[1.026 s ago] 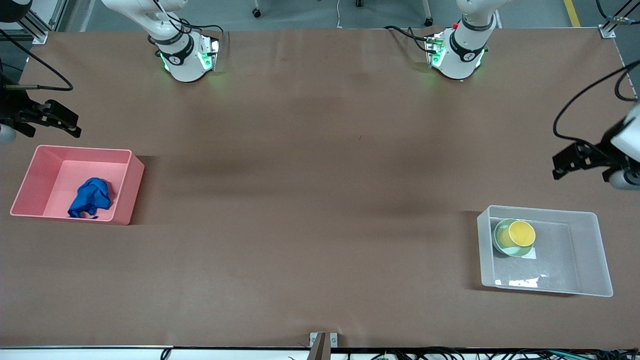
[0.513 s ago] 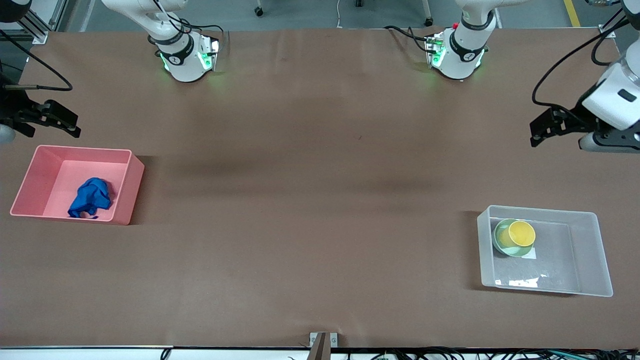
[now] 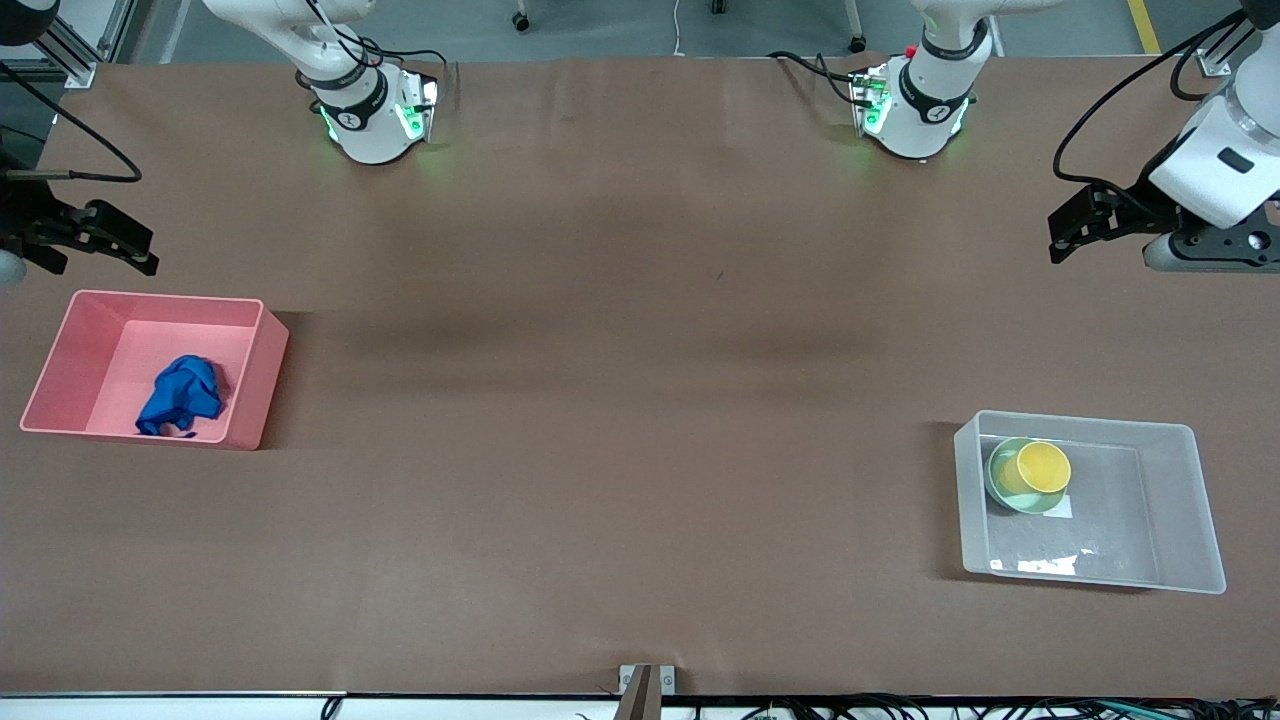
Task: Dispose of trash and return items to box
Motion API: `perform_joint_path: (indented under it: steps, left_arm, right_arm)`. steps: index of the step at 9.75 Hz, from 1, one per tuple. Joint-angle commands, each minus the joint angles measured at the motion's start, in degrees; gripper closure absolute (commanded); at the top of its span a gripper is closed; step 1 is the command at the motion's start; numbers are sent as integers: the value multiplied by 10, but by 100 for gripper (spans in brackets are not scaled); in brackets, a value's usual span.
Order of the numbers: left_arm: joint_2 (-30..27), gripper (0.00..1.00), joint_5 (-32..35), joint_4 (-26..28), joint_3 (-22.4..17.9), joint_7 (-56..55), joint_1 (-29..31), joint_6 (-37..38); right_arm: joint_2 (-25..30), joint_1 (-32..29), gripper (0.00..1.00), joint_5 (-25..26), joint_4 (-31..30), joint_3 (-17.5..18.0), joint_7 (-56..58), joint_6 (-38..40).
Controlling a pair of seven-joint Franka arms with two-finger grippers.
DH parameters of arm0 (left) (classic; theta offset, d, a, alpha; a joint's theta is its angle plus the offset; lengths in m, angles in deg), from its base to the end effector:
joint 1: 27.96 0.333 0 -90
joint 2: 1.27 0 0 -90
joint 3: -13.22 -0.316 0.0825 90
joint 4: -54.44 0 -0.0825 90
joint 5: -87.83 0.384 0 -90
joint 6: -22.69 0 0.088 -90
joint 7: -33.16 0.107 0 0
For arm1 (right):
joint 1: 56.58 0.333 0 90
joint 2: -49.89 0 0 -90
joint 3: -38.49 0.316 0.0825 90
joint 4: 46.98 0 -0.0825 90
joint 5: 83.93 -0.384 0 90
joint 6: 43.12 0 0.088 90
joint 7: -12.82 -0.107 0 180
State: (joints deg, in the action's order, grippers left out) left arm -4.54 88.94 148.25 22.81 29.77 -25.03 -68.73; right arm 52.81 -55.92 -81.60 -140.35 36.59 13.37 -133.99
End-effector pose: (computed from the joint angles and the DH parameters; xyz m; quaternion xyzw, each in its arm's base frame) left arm 0.5353 -0.0631 0.6260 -0.9995 0.0286 -0.0085 0.0137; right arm 0.5395 -0.0164 0.6260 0.9998 -0.0058 0.0033 0.0195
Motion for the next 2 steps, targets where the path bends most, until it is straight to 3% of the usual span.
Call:
perform_joint_path:
  steps: [1,2]
  left_arm:
    - [2,0,-1,9,-5,-3,-3,4]
    - [2,0,-1,6,-5,-4,-4,4]
  right_arm:
    - [-1,-7,0,-7,6,4,-3,5]
    - [-1,-7,0,-7,6,4,-3,5]
